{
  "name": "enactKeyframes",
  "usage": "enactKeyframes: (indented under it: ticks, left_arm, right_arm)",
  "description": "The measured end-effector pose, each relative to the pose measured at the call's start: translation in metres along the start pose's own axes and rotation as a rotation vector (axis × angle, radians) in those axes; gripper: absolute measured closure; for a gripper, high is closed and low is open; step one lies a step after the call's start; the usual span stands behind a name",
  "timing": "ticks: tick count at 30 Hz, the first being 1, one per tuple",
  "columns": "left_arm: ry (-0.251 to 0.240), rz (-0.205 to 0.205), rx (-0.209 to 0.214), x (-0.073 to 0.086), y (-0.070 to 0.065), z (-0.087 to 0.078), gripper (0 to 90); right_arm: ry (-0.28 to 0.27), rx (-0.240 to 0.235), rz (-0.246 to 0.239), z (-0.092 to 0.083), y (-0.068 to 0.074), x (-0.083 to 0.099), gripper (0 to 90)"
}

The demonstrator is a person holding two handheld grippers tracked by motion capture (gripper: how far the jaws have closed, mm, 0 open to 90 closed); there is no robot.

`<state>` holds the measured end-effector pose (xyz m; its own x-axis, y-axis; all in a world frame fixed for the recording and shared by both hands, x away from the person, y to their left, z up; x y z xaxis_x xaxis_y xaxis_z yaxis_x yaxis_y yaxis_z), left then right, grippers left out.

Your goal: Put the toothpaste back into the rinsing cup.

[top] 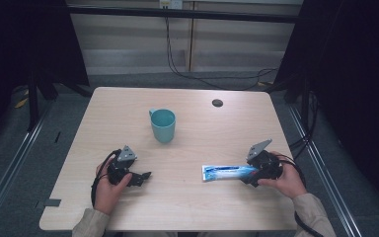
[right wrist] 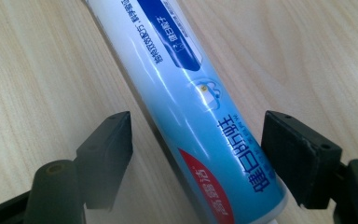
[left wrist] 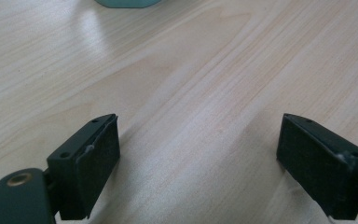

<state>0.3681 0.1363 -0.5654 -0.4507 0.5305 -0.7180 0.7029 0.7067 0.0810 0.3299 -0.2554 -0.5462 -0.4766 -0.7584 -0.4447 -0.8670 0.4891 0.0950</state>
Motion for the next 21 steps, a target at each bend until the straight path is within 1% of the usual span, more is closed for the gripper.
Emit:
enactKeyframes:
  ticks: [2, 5, 11, 12, 13, 14, 15, 19, 20, 21]
  left_arm:
    - [0.0, 0.0, 0.0, 0.0, 0.0, 0.0, 12.9]
    - [0.0, -0.001, 0.001, 0.0, -0.0001, 0.0, 12.9]
    - [0.0, 0.0, 0.0, 0.0, 0.0, 0.0, 12.9]
    - [0.0, 0.0, 0.0, 0.0, 0.0, 0.0, 12.9]
    - [0.0, 0.0, 0.0, 0.0, -0.0001, 0.0, 12.9]
    - [0.0, 0.0, 0.0, 0.0, 0.0, 0.0, 12.9]
    - [0.0, 0.0, 0.0, 0.0, 0.0, 0.0, 12.9]
    - [0.0, -0.001, 0.0, 0.0, -0.0001, 0.0, 12.9]
    - [0.0, -0.001, 0.0, 0.0, -0.0001, 0.0, 12.9]
    - [-0.001, -0.001, 0.0, 0.0, -0.0001, 0.0001, 12.9]
  right_arm:
    - [0.002, 0.002, 0.007, -0.0005, 0.0005, 0.0002, 25.8]
    - [0.001, 0.01, 0.001, 0.0, -0.0002, -0.0001, 26.5]
    - [0.001, 0.021, 0.01, 0.0022, -0.0008, 0.0007, 27.3]
    - [-0.003, 0.02, 0.013, 0.0025, -0.0007, 0.0003, 28.0]
    - [0.004, 0.021, 0.021, 0.0022, 0.0001, 0.0004, 29.4]
    - [0.008, 0.024, 0.01, 0.0024, -0.0006, 0.0003, 30.7]
    - [0.007, 0.023, 0.005, 0.0028, -0.0009, 0.0003, 31.3]
    - [0.012, 0.021, 0.018, 0.005, -0.0018, 0.0019, 32.3]
    - [0.011, 0.012, 0.028, 0.0056, -0.001, 0.0024, 32.5]
    - [0.008, 0.007, 0.026, 0.0055, -0.0017, 0.0026, 33.3]
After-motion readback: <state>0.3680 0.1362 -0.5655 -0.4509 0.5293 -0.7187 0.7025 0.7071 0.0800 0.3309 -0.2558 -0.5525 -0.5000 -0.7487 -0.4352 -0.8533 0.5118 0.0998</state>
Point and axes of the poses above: each handheld gripper's, and its own axes: z roughly forward along the jaws, x roughly out of its underside, y roughly to its left, the point moved 8 cm from there along z, roughly forward along the jaws, and after that the axes turned 8 degrees about -x, right-handed, at the moved point
